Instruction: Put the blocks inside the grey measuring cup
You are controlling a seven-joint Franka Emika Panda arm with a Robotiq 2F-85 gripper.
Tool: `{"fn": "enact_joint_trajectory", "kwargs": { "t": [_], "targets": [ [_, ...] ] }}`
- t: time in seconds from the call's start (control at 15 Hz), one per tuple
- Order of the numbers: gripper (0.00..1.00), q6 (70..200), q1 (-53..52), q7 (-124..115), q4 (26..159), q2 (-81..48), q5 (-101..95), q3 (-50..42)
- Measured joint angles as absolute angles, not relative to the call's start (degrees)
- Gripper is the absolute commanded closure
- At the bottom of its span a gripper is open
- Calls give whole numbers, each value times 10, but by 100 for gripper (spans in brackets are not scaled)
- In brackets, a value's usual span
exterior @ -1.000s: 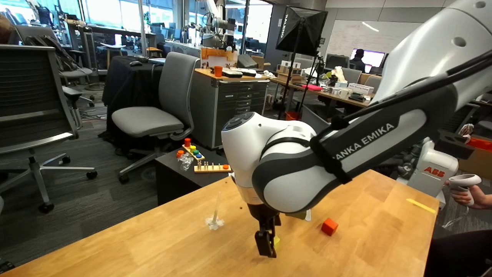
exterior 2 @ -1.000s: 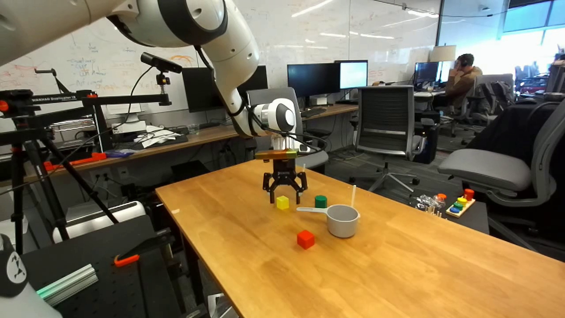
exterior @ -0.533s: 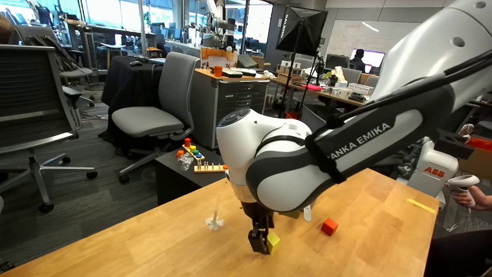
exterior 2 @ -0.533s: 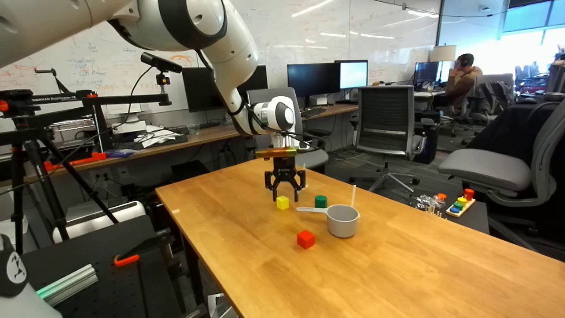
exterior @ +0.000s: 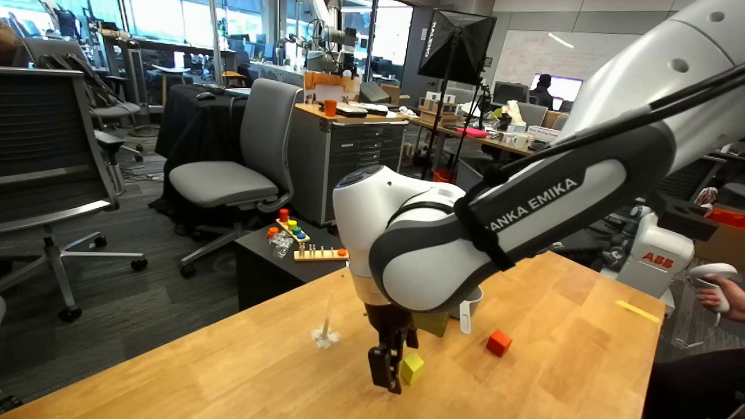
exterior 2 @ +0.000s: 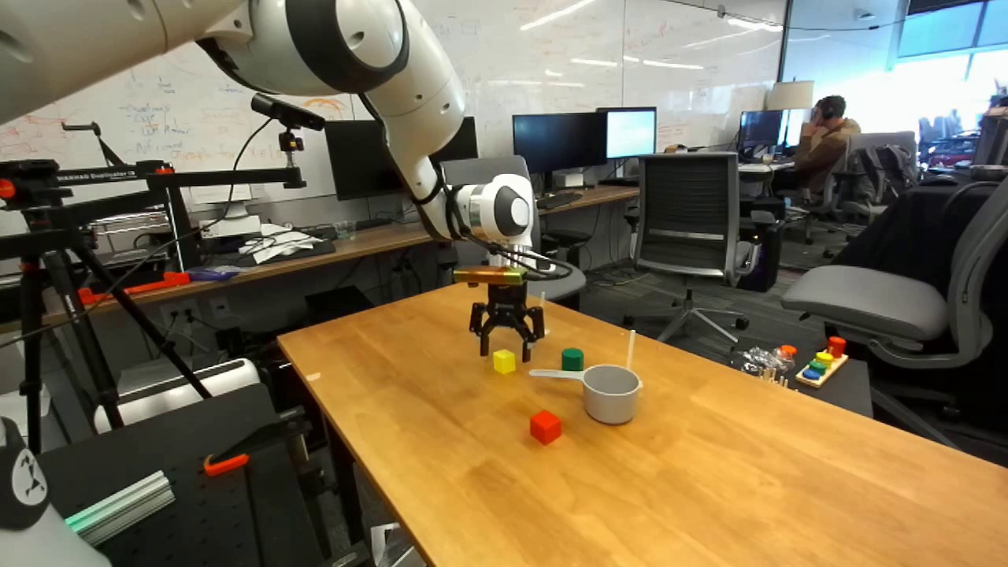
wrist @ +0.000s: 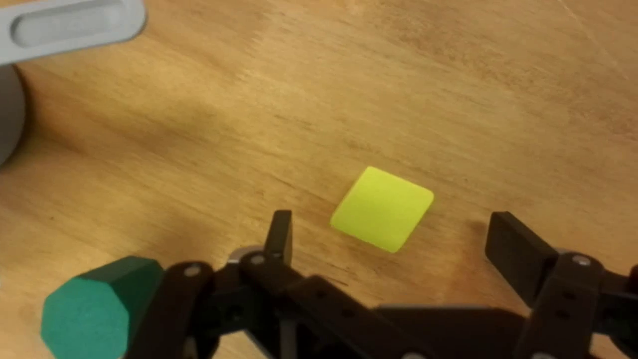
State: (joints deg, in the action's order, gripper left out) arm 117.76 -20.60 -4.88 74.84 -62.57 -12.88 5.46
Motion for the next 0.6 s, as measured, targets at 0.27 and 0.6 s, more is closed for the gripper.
{"fn": "enact_joint_trajectory", "kwargs": {
  "t": [0.27, 0.6],
  "targets": [
    [0, 1178, -190, -88, 748, -626, -55, 57],
    [26, 1179, -173, -117, 749, -626, -2, 57]
  ]
}}
